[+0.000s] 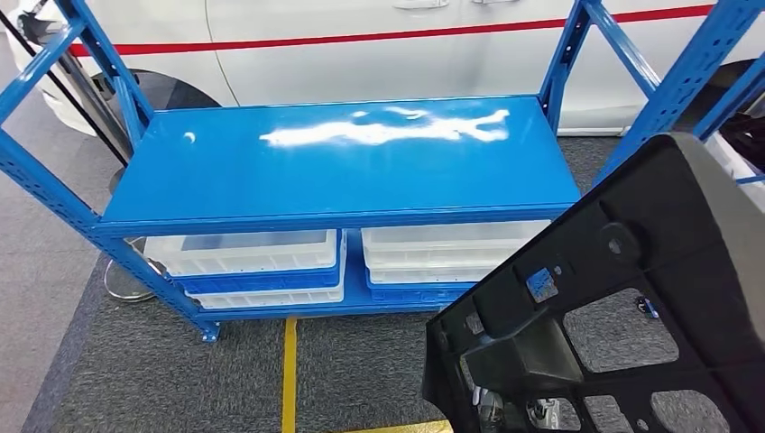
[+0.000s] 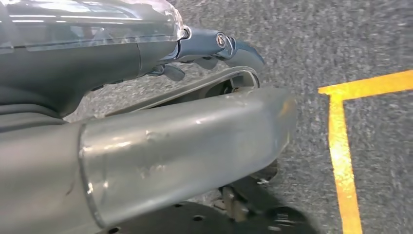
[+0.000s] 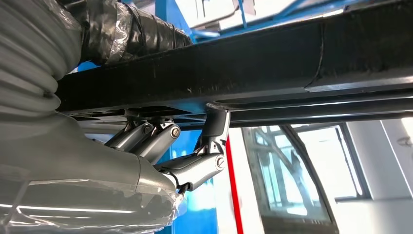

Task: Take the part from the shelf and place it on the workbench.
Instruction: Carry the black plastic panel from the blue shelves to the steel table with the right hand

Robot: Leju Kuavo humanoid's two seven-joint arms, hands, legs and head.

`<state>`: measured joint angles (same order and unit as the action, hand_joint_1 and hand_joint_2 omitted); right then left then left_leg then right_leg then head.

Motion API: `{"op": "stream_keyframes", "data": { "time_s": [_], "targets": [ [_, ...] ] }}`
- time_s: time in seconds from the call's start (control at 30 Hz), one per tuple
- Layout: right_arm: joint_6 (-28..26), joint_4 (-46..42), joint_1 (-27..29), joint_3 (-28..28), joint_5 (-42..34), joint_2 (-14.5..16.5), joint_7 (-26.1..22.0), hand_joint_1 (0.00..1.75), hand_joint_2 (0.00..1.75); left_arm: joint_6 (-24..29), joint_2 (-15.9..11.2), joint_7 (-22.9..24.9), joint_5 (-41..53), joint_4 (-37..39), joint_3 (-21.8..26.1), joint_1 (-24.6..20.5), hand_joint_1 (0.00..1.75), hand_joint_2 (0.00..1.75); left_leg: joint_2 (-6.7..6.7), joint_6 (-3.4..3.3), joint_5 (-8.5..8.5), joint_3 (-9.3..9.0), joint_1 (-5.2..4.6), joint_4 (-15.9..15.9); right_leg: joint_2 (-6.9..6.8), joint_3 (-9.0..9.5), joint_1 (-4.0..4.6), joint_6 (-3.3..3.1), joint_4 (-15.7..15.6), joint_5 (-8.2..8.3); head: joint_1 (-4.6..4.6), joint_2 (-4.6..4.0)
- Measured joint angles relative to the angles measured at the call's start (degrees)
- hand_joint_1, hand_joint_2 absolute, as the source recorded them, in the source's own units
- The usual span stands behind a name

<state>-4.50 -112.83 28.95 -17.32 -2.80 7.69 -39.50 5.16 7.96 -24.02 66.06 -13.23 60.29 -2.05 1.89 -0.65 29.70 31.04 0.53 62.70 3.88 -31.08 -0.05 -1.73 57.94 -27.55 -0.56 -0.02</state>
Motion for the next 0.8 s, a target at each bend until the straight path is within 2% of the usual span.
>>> {"op": "stream_keyframes", "data": {
  "time_s": [0.03, 0.07, 0.1, 0.13, 0.17, 0.23, 0.27, 0.3, 0.33, 0.37, 0.4, 0.43, 0.47, 0.53, 0.57, 0.6, 0.67, 0.73, 0.8],
  "targets": [
    [0.1, 0.0, 0.0, 0.0, 0.0, 0.1, 0.0, 1.75, 1.75, 0.0, 0.0, 0.0, 0.0, 0.0, 0.0, 0.0, 0.00, 0.00, 1.20, -0.37, -0.95, -1.77, -0.06, -3.3, 0.61, -0.12, -0.02, 0.20, 0.1, 0.12, 0.02, 0.00],
    [0.4, 0.0, 0.1, 0.1, 0.1, 0.2, 0.0, 1.75, 1.75, 0.0, -0.1, 0.0, 0.0, 0.0, 0.1, 0.0, 0.00, 0.00, 2.05, -0.61, -1.19, -2.71, -0.13, -5.1, 1.16, -0.29, -0.13, 0.46, 0.1, 0.26, 0.01, 0.00],
    [0.8, 0.0, 0.2, 0.3, 0.2, 0.4, 0.0, 1.75, 1.75, 0.0, -0.1, 0.0, 0.0, 0.0, 0.1, 0.0, 0.00, 0.00, 2.22, -0.66, -1.05, -2.97, -0.19, -5.7, 1.70, -0.52, -0.25, 0.80, 0.1, 0.46, 0.01, 0.01],
    [1.2, 0.0, 0.5, 0.6, 0.4, 0.7, 0.0, 1.75, 1.75, 0.0, -0.1, 0.1, 0.0, 0.0, 0.1, -0.1, 0.00, 0.00, 1.74, -0.63, -1.19, -2.93, -0.26, -6.0, 2.33, -0.73, -0.37, 1.18, 0.1, 0.66, 0.03, 0.01],
    [1.8, 0.0, 0.7, 1.0, 0.5, 1.0, 0.0, 1.75, 1.75, 0.0, 0.0, 0.1, 0.0, 0.0, 0.2, -0.2, 0.00, 0.00, 1.00, -0.75, -1.38, -2.96, -0.16, -6.5, 2.17, -0.94, -0.35, 1.49, 0.3, 0.61, 0.00, 0.01],
    [3.0, 0.0, 1.1, 1.9, 0.9, 1.6, 0.0, 1.75, 1.75, 0.0, 0.1, 0.1, -0.1, 0.0, 0.4, -0.3, 0.00, 0.00, -0.53, -1.17, -1.88, -3.04, 0.15, -7.4, -0.10, -2.25, -0.18, 2.07, 2.7, -1.12, -0.04, 0.00],
    [3.5, 0.1, 1.3, 2.4, 1.1, 1.9, 0.0, 1.75, 1.75, -0.1, 0.2, 0.1, -0.1, 0.0, 0.5, -0.2, 0.00, 0.00, -1.39, -1.35, -2.04, -3.01, 0.26, -7.6, -1.73, -3.66, -0.23, 2.30, 5.7, -3.00, -0.06, 0.00],
    [3.9, 0.1, 1.4, 2.8, 1.3, 2.1, 0.0, 1.75, 1.75, -0.1, 0.2, 0.1, -0.2, 0.0, 0.7, -0.1, 0.00, 0.00, -2.17, -1.49, -2.06, -2.87, 0.23, -7.6, -2.77, -5.50, -0.33, 2.58, 9.4, -5.04, -0.08, 0.00],
    [4.3, 0.2, 1.5, 3.3, 1.6, 2.4, 0.0, 1.75, 1.75, -0.1, 0.2, 0.1, -0.2, 0.0, 0.9, 0.0, 0.00, 0.00, -3.03, -1.51, -2.05, -2.72, 0.20, -7.6, -3.19, -7.25, -0.53, 2.85, 13.1, -6.65, -0.06, 0.00],
    [4.6, 0.3, 1.7, 3.8, 1.8, 2.7, 0.0, 1.75, 1.75, -0.1, 0.2, 0.1, -0.2, 0.0, 1.1, 0.1, 0.00, 0.00, -3.85, -1.48, -2.01, -2.63, 0.19, -7.6, -3.39, -8.36, -0.73, 3.10, 15.5, -7.35, -0.07, 0.01],
    [4.9, 0.5, 1.9, 4.4, 1.9, 2.9, 0.0, 1.75, 1.75, -0.1, 0.2, 0.2, -0.3, 0.0, 1.3, 0.1, 0.00, 0.00, -4.60, -1.39, -1.94, -2.58, 0.20, -7.5, -3.58, -8.39, -0.94, 3.32, 15.9, -6.89, -0.07, 0.01],
    [5.2, 0.6, 2.1, 4.9, 2.2, 3.2, 0.0, 1.75, 1.75, -0.1, 0.2, 0.2, -0.3, 0.0, 1.4, 0.0, 0.00, 0.00, -5.28, -1.22, -1.82, -2.62, 0.23, -7.4, -3.93, -7.15, -1.14, 3.49, 13.8, -5.38, -0.08, 0.00],
    [5.6, 0.6, 2.2, 5.4, 2.4, 3.6, 0.0, 1.75, 1.75, -0.1, 0.2, 0.2, -0.3, 0.0, 1.5, 0.0, 0.00, 0.00, -5.90, -0.96, -1.62, -2.71, 0.27, -7.1, -4.67, -4.99, -1.29, 3.60, 10.0, -3.37, -0.08, 0.01],
    [6.3, 0.7, 2.4, 6.5, 2.7, 4.4, 0.0, 1.75, 1.75, -0.2, 0.3, 0.1, -0.4, 0.0, 1.8, -0.1, 0.00, 0.00, -6.92, -0.18, -1.05, -2.75, 0.12, -6.5, -6.56, -1.18, -1.13, 3.18, 3.0, -0.97, -0.07, 0.01],
    [6.7, 0.7, 2.4, 7.0, 2.8, 4.8, 0.0, 1.75, 1.75, -0.2, 0.3, 0.1, -0.5, 0.0, 1.9, -0.2, 0.00, 0.00, -7.33, 0.20, -0.81, -2.78, 0.01, -6.2, -7.05, -0.37, -0.98, 2.80, 1.3, -0.68, -0.06, 0.01],
    [7.0, 0.8, 2.5, 7.5, 2.9, 5.2, 0.0, 1.75, 1.75, -0.2, 0.2, 0.1, -0.6, 0.0, 2.0, -0.3, 0.00, 0.00, -7.69, 0.54, -0.68, -2.86, -0.06, -6.1, -7.03, -0.32, -0.77, 2.34, 0.9, -0.87, -0.05, 0.00],
    [7.8, 0.9, 2.7, 8.5, 3.1, 6.0, 0.0, 1.75, 1.75, -0.2, 0.2, 0.1, -0.7, 0.0, 2.3, -0.5, 0.00, 0.00, -8.06, 1.12, -0.46, -3.15, 0.10, -6.0, -5.95, -0.54, -0.74, 1.54, 0.8, -0.63, -0.05, -0.01],
    [8.6, 0.9, 2.8, 9.4, 3.5, 6.8, 0.0, 1.75, 1.75, -0.3, 0.2, 0.1, -0.7, 0.0, 2.6, -0.6, 0.00, 0.00, -5.92, 1.71, 1.28, -2.44, 0.39, -4.0, -4.95, -0.69, -0.91, 0.76, 0.6, -0.30, -0.04, -0.01],
    [9.3, 1.0, 2.7, 10.1, 3.9, 7.7, 0.0, 1.75, 1.75, -0.3, 0.2, 0.1, -0.7, 0.0, 2.9, -0.5, 0.00, 0.00, -3.14, 1.99, 5.11, 0.50, 0.55, 2.5, -3.87, -0.90, -0.94, 0.27, 0.5, -0.05, -0.03, -0.01]
  ]
}}
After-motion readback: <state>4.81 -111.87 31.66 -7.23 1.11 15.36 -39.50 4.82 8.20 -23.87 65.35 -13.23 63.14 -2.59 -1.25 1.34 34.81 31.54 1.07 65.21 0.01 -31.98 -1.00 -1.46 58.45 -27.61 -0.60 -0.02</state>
